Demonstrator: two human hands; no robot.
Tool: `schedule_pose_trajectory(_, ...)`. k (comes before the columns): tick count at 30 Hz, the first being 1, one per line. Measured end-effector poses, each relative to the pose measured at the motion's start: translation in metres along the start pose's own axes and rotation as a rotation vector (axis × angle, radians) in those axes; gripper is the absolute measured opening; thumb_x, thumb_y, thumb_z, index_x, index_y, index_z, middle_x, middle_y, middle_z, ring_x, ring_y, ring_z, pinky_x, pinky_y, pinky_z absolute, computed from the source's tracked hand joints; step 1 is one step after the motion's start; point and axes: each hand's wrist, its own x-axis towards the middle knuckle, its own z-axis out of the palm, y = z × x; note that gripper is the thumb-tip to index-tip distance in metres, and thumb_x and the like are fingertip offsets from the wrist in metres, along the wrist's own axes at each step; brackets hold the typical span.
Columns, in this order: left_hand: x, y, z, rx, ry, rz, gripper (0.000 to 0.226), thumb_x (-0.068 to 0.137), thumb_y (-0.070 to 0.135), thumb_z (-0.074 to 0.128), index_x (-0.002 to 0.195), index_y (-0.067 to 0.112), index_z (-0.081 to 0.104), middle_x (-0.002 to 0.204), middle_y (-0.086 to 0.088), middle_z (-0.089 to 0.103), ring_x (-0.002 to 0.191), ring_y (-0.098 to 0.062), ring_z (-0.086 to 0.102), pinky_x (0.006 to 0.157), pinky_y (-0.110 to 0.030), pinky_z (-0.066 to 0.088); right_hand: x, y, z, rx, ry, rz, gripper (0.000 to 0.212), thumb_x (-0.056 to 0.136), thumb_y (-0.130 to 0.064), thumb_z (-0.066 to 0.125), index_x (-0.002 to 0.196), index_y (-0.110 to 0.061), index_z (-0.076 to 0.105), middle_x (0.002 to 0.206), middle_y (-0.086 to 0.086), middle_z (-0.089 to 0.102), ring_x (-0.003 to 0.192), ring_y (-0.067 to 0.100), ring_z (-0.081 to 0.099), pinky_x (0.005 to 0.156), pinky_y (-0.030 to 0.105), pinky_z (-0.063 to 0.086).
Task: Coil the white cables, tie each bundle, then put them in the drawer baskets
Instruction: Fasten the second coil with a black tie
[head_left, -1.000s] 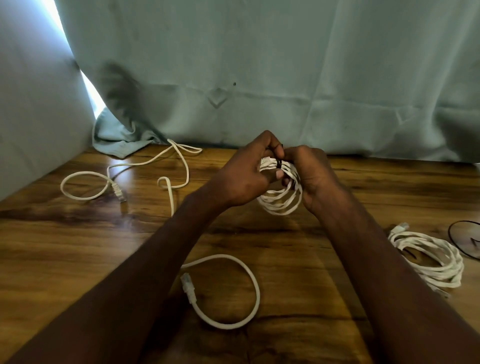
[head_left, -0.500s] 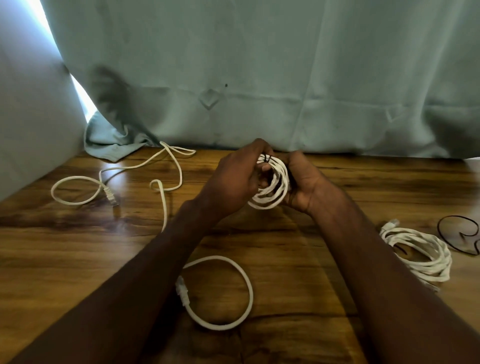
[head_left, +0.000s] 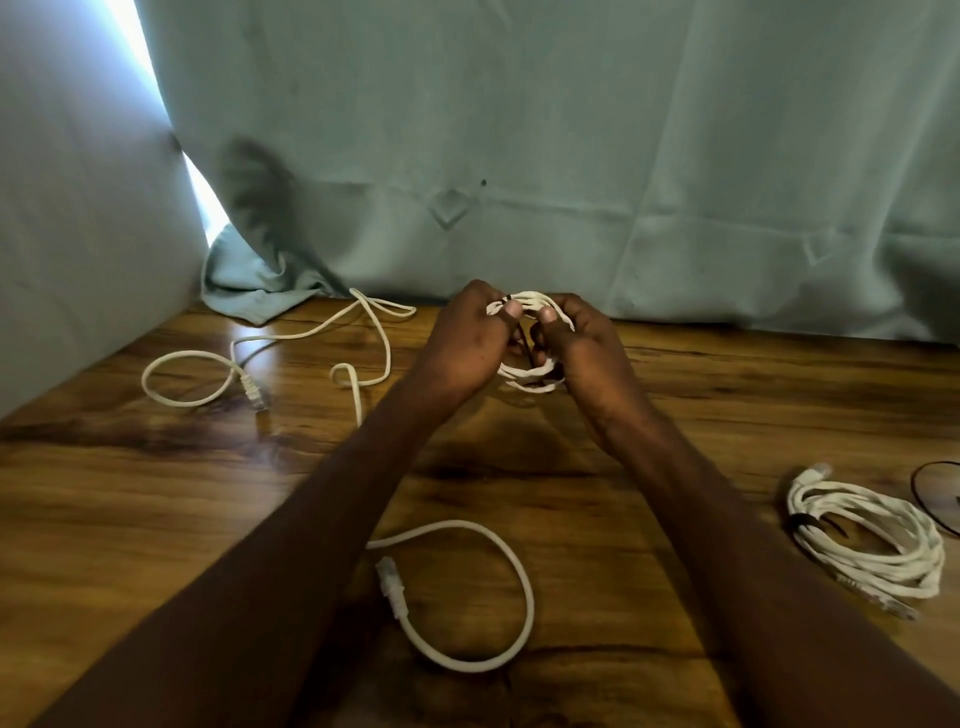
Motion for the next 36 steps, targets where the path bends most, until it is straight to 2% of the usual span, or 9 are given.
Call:
schedule_pose_trajectory(4, -0.006, 0.008, 0.001, -0.286, -0.107, -0.119, 0.007, 0.105, 0.012, 0.055, 0.104, 0.005, 0.053, 0.077, -0.008, 0.069, 0.056, -0.013, 0.068, 0.060, -0.029, 0.052, -0.005, 0.003, 0.006, 0.175, 0.088, -0.016, 0.025, 0.110, -0.012, 0.047, 0.117, 0.004, 0.065, 0.088, 0.009, 0.069, 0.075, 0.013, 0.066, 0.064, 0.024, 0.054)
schedule_pose_trajectory(8, -0.018, 0.010, 0.020, -0.479, -0.261, -0.134, 0.011, 0.105, 0.010, 0.053, 0.096, 0.011, 0.047, 0.075, -0.010, 0.065, 0.056, -0.022, 0.064, 0.060, -0.032, 0.050, -0.006, 0.003, 0.008, 0.226, 0.426, -0.059, 0.041, 0.106, -0.028, 0.060, 0.069, -0.010, 0.063, 0.051, -0.004, 0.057, 0.045, 0.009, 0.052, 0.046, 0.021, 0.040)
schedule_pose_trajectory(11, -0.020, 0.008, 0.031, -0.492, -0.315, -0.139, 0.013, 0.106, 0.012, 0.053, 0.095, 0.012, 0.046, 0.078, -0.010, 0.067, 0.064, -0.025, 0.065, 0.065, -0.035, 0.051, -0.003, -0.001, -0.001, 0.321, 0.513, 0.069, 0.048, 0.099, -0.026, 0.069, 0.055, -0.014, 0.056, 0.048, 0.002, 0.050, 0.040, 0.018, 0.047, 0.043, 0.023, 0.038)
schedule_pose_trajectory(15, -0.020, 0.008, 0.026, -0.539, -0.351, -0.181, 0.009, 0.106, 0.011, 0.052, 0.099, 0.011, 0.046, 0.086, -0.014, 0.069, 0.069, -0.026, 0.064, 0.066, -0.035, 0.053, 0.002, -0.006, -0.002, 0.436, 0.481, 0.220, 0.036, 0.093, -0.019, 0.074, 0.061, -0.010, 0.060, 0.056, 0.010, 0.056, 0.044, 0.022, 0.051, 0.050, 0.028, 0.044)
schedule_pose_trajectory(21, -0.020, 0.011, 0.017, -0.619, -0.452, -0.200, 0.008, 0.104, 0.007, 0.053, 0.099, 0.008, 0.047, 0.091, -0.019, 0.069, 0.071, -0.029, 0.064, 0.071, -0.039, 0.053, -0.003, -0.012, -0.003, 0.503, 0.511, 0.282, 0.030, 0.090, -0.010, 0.067, 0.065, -0.003, 0.052, 0.045, 0.011, 0.042, 0.030, 0.019, 0.034, 0.041, 0.020, 0.032)
schedule_pose_trajectory(27, -0.020, 0.018, 0.017, -0.543, -0.418, -0.267, 0.008, 0.102, 0.001, 0.055, 0.097, 0.007, 0.054, 0.088, -0.020, 0.067, 0.082, -0.030, 0.066, 0.091, -0.057, 0.056, 0.002, -0.002, -0.008, 0.173, 0.598, 0.090, 0.041, 0.087, -0.017, 0.069, 0.049, -0.016, 0.053, 0.048, -0.001, 0.043, 0.050, 0.019, 0.038, 0.053, 0.034, 0.034)
schedule_pose_trajectory(31, -0.017, 0.017, 0.007, -0.602, -0.406, -0.330, 0.016, 0.099, -0.004, 0.056, 0.088, 0.007, 0.059, 0.080, -0.014, 0.069, 0.070, -0.023, 0.068, 0.079, -0.047, 0.058, 0.004, 0.007, -0.005, 0.065, 0.509, 0.021, 0.045, 0.091, -0.033, 0.067, 0.050, -0.021, 0.057, 0.049, -0.002, 0.050, 0.054, 0.022, 0.046, 0.058, 0.039, 0.040)
schedule_pose_trajectory(34, -0.015, 0.016, 0.004, -0.592, -0.344, -0.366, 0.018, 0.097, -0.006, 0.058, 0.084, 0.007, 0.060, 0.078, -0.012, 0.068, 0.065, -0.020, 0.065, 0.076, -0.043, 0.059, 0.004, 0.012, -0.006, -0.102, 0.469, -0.083, 0.032, 0.096, -0.041, 0.063, 0.069, -0.024, 0.066, 0.066, -0.002, 0.064, 0.066, 0.021, 0.060, 0.068, 0.046, 0.053)
schedule_pose_trajectory(36, -0.012, 0.014, 0.003, -0.583, -0.284, -0.379, 0.020, 0.097, -0.006, 0.058, 0.082, 0.007, 0.059, 0.078, -0.014, 0.066, 0.059, -0.018, 0.059, 0.070, -0.041, 0.058, 0.002, 0.012, -0.008, -0.250, 0.468, -0.203, 0.014, 0.097, -0.033, 0.063, 0.088, -0.024, 0.070, 0.088, -0.001, 0.069, 0.082, 0.017, 0.066, 0.081, 0.048, 0.056)
